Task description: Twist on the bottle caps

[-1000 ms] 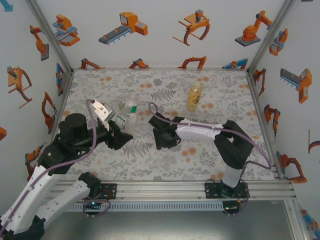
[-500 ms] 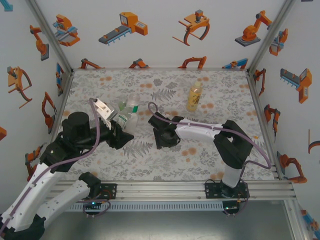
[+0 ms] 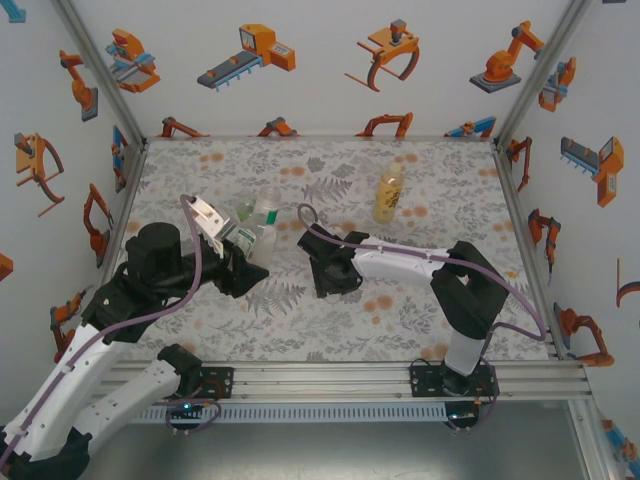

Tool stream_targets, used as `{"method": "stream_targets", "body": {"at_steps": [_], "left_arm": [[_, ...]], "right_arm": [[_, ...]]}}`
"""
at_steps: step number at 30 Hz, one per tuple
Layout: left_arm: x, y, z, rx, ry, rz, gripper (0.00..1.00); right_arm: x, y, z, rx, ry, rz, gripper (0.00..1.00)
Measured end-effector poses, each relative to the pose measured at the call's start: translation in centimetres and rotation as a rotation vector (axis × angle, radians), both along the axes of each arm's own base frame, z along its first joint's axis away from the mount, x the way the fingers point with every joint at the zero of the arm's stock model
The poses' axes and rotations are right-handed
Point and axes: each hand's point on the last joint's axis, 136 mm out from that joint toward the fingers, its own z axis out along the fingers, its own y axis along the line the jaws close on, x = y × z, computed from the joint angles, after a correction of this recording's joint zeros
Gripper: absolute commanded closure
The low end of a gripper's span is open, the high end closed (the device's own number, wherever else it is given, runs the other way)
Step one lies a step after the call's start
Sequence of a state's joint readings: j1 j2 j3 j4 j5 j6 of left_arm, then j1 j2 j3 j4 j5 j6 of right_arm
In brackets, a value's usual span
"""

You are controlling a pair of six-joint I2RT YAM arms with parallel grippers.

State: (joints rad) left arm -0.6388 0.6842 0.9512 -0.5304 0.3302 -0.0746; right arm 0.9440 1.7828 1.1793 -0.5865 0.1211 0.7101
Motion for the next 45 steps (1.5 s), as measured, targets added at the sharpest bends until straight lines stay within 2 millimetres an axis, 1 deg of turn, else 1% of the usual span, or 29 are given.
{"method": "stream_targets", "body": {"at_steps": [14,28,31,37,40,45], "left_arm": [[0.0,0.0,0.0,0.000,0.000,0.000,1.00],[0.1,-0.1,-0.2,0.004,0.006,0.000,1.00],[0.1,-0.1,-0.2,0.004,0.006,0.000,1.00],[0.1,-0.1,-0.2,0.004,0.006,0.000,1.00],[0.1,-0.1,-0.2,0.004,0.006,0.000,1.00],[0.1,-0.1,-0.2,0.004,0.006,0.000,1.00]], "right_arm": [[0.1,0.2,-0.1,0.007,-0.001,0.001,0.53],[-0.1,0.3,-1.2,-0.005,0.023,0.004,0.54],[-0.2,0.4,-1.4,-0.006,0.030,0.005,0.60],[-0.3,0.5,-1.7,0.006,0.036,-0.009,0.81],[-0.3,0.8,-1.7,0.029,0.039,-0.011,0.85],[-0.9,2.1,-1.4,0.163,0.061,-0.005,0.84]]}}
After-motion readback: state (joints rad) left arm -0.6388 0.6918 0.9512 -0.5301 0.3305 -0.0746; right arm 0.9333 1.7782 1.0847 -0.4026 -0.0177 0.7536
